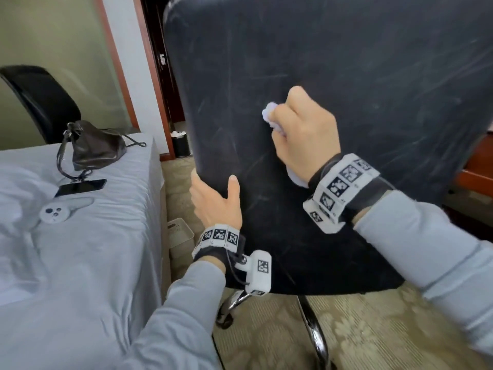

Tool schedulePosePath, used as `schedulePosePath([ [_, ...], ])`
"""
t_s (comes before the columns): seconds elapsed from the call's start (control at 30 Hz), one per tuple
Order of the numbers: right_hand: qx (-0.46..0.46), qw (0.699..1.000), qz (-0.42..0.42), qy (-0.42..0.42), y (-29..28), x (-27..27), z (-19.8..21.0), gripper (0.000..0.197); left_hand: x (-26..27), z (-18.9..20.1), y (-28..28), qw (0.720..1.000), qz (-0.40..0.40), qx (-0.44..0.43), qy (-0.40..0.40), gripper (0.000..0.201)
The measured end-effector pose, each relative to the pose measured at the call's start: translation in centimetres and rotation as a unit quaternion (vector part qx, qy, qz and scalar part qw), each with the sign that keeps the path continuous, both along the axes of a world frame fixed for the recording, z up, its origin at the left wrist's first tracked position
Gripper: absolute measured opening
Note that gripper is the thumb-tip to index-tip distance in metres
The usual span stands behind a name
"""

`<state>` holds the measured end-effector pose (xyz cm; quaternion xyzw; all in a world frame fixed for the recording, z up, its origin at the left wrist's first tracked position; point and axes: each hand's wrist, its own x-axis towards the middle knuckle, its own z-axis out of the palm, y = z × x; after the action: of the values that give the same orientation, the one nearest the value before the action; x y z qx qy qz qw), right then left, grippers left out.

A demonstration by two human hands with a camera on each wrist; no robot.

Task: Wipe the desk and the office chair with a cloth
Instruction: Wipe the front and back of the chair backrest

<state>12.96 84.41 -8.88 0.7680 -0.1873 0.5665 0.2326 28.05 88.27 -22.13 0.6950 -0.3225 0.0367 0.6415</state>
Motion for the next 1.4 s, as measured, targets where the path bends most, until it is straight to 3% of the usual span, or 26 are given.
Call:
schedulePosePath([
  [0.07, 0.031, 0.996, -0.030, 0.084, 0.3, 1.0, -3.5, 0.008, -0.1, -0.7, 0.1, 0.999, 0.015, 0.020, -0.040, 0.084],
  [0.17, 0.034, 0.965, -0.021, 0.260, 0.6, 1.7, -9.3, 0.018, -0.6, -0.9, 0.3, 0.997, 0.029, 0.019, -0.063, 0.090],
  [0.23, 0.032, 0.960, -0.023, 0.278, 0.5, 1.1, -9.8, 0.023, -1.2, -0.8, 0.5, 0.997, 0.026, 0.017, -0.076, 0.090],
  [0.33, 0.031, 0.979, -0.042, 0.199, 0.9, -0.1, -5.2, 0.025, -1.7, -1.1, 0.5, 0.996, 0.025, 0.020, -0.083, 0.086],
  [0.43, -0.042, 0.998, -0.016, 0.034, 1.3, -0.1, 2.6, 0.020, -2.1, -1.2, 0.5, 0.996, 0.031, 0.030, -0.077, 0.087],
  [0.53, -0.088, 0.992, 0.038, -0.079, 1.9, 1.8, 6.4, 0.012, -2.5, -1.4, 0.5, 0.997, 0.029, 0.024, -0.074, 0.090],
  [0.7, -0.024, 0.994, -0.009, 0.106, 2.3, 3.0, -1.4, 0.011, -2.4, -1.2, 0.7, 0.996, 0.031, 0.024, -0.083, 0.091],
  [0.8, -0.021, 0.995, -0.009, 0.095, 1.0, 0.9, -0.3, 0.027, -2.4, -1.1, 0.7, 0.995, 0.037, 0.033, -0.091, 0.089],
  [0.93, -0.026, 0.999, 0.037, -0.019, 0.9, 0.2, 2.1, 0.017, -2.8, -1.0, 0.7, 0.995, 0.040, 0.038, -0.085, 0.085],
  [1.03, 0.013, 0.997, 0.017, 0.079, 1.3, 0.0, -3.2, 0.025, -2.9, -1.3, 0.8, 0.994, 0.045, 0.031, -0.090, 0.087],
  [1.1, 0.038, 0.987, -0.008, 0.159, 1.3, -1.3, -7.1, 0.020, -2.8, -1.3, 0.7, 0.994, 0.046, 0.033, -0.092, 0.087],
  [1.17, 0.052, 0.980, -0.030, 0.187, 0.7, -3.0, -7.5, 0.022, -3.0, -1.3, 0.7, 0.994, 0.050, 0.033, -0.090, 0.085],
  [1.23, 0.060, 0.986, -0.065, 0.140, 0.2, -4.9, -4.6, 0.026, -3.7, -1.2, 0.7, 0.995, 0.060, 0.025, -0.076, 0.084],
  [1.3, 0.033, 0.997, -0.064, 0.023, -0.4, -7.2, -0.5, 0.022, -4.6, -1.1, 0.7, 0.995, 0.074, 0.010, -0.071, 0.082],
  [1.33, 0.014, 0.998, -0.052, -0.032, -0.8, -8.1, 1.0, 0.018, -5.2, -0.9, 0.7, 0.993, 0.083, 0.002, -0.087, 0.079],
  [1.4, 0.013, 0.997, -0.050, -0.064, -0.9, -8.9, 1.8, 0.014, -6.3, -0.6, 0.8, 0.981, 0.093, 0.004, -0.168, 0.076],
])
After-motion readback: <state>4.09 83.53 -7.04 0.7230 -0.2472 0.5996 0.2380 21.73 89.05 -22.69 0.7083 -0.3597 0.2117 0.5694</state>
